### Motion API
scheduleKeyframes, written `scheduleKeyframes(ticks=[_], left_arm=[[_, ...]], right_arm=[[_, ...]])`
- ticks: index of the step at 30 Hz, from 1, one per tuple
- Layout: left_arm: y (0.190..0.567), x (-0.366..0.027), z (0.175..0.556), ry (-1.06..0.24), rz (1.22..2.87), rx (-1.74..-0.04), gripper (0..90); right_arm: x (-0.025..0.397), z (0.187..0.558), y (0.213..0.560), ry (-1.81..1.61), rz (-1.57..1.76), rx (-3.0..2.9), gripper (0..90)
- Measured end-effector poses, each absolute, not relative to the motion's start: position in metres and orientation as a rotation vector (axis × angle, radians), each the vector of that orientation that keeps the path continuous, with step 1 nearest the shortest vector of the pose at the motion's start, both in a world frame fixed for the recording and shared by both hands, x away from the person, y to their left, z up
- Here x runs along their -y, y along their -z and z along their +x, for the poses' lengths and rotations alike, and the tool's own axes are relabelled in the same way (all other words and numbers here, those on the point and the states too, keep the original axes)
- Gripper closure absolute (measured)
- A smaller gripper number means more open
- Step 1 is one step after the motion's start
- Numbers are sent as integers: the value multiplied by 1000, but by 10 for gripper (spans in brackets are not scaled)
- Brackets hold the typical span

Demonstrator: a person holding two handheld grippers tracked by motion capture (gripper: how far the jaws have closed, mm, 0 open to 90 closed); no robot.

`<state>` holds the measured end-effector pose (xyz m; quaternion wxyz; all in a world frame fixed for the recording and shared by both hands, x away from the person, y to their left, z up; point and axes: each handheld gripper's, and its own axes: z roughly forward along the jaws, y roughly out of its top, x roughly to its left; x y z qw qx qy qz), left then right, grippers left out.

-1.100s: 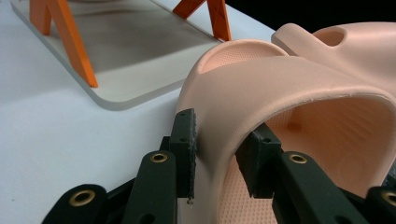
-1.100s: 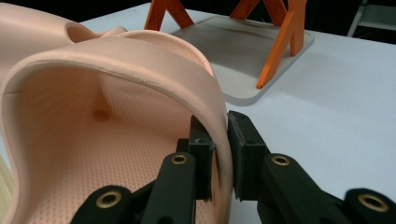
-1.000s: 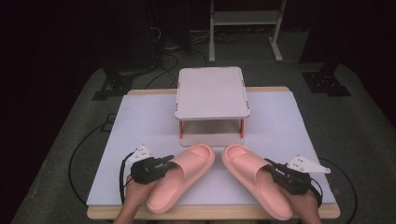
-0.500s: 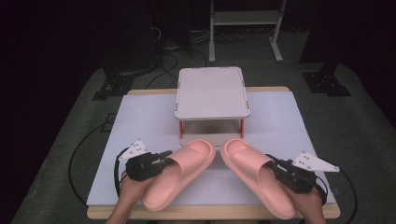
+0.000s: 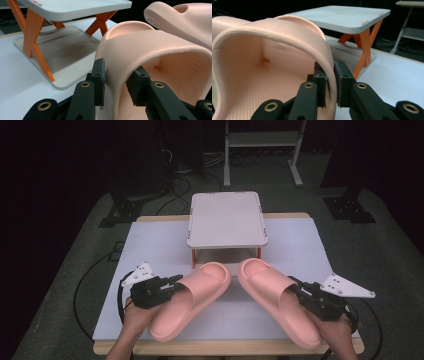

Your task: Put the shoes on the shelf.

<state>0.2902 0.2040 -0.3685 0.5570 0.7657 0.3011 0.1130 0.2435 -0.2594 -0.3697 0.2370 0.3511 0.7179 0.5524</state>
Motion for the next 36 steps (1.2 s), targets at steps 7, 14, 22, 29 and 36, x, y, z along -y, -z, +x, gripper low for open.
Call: scheduleKeyframes(ticks=[7, 14, 22, 29, 36], left_arm=[[356, -202, 294, -264, 1797, -696, 692], [344, -200, 302, -272, 1797, -692, 698], [333, -200, 310, -265, 1784, -693, 709], [322, -198, 318, -267, 1770, -695, 710], [314, -200, 330, -271, 1754, -726, 710]], right_arm=[[254, 247, 358, -1523, 945, -1964, 804], [250, 255, 346, -1527, 931, -1965, 804], [248, 264, 333, -1518, 935, -1961, 804], [245, 272, 319, -1517, 921, -1949, 804], [245, 283, 311, -1520, 942, -1935, 804]])
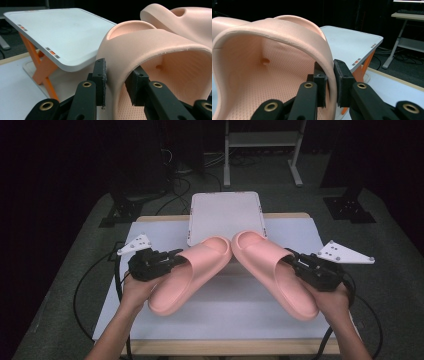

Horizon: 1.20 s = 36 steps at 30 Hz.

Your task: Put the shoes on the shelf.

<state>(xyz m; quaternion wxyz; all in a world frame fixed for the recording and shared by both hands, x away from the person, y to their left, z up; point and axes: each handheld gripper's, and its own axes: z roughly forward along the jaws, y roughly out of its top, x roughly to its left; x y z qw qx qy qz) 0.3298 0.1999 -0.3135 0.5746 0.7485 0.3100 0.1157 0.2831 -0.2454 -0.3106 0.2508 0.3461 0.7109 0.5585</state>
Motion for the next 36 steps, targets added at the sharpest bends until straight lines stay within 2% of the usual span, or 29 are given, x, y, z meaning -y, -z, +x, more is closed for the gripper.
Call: scheduleKeyframes(ticks=[36], left_arm=[[290, -203, 374, -333, 1718, -788, 710]], right_arm=[[234, 337, 297, -1458, 1003, -1913, 802]])
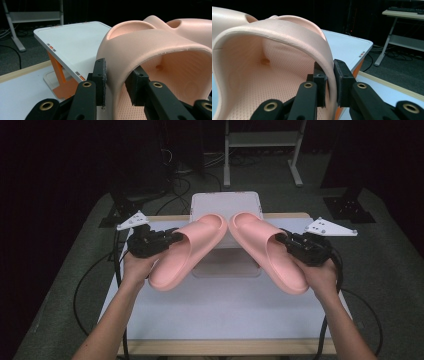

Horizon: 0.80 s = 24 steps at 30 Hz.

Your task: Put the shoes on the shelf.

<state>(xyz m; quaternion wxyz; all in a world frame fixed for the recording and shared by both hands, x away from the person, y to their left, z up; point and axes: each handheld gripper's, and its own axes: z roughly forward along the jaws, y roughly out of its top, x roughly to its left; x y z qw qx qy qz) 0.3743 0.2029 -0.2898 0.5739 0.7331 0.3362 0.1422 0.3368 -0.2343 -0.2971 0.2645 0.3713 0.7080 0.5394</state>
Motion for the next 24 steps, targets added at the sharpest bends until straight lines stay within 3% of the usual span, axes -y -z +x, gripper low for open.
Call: scheduleKeyframes(ticks=[24], left_arm=[[278, -193, 403, -349, 1730, -815, 709]], right_arm=[[232, 363, 287, -1418, 1042, -1890, 798]])
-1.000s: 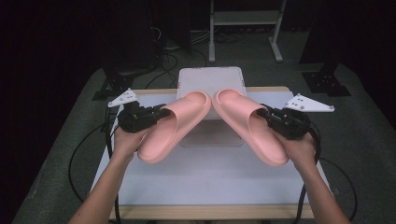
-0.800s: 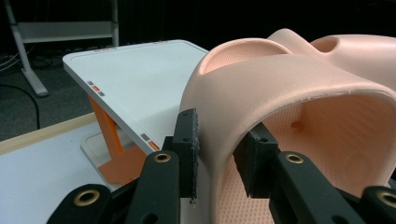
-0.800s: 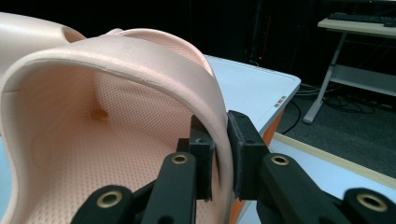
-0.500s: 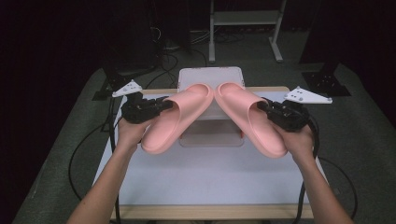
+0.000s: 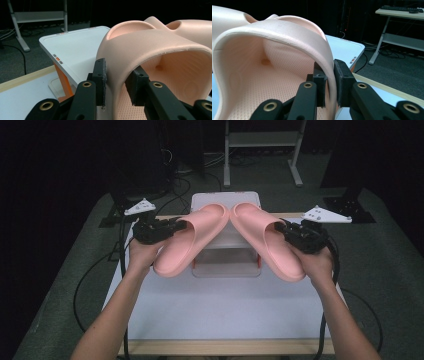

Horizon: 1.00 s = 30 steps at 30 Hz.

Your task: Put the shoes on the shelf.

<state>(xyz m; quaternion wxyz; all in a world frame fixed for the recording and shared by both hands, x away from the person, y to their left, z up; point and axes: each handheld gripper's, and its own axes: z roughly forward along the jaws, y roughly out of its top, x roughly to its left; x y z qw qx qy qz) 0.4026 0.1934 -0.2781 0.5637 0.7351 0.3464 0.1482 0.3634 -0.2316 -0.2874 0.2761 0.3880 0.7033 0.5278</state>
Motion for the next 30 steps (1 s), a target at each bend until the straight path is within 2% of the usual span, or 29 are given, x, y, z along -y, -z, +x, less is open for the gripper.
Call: scheduleKeyframes(ticks=[30], left_arm=[[276, -184, 427, -385, 1730, -885, 707]], right_arm=[[223, 386, 283, -1357, 1084, -1881, 780]])
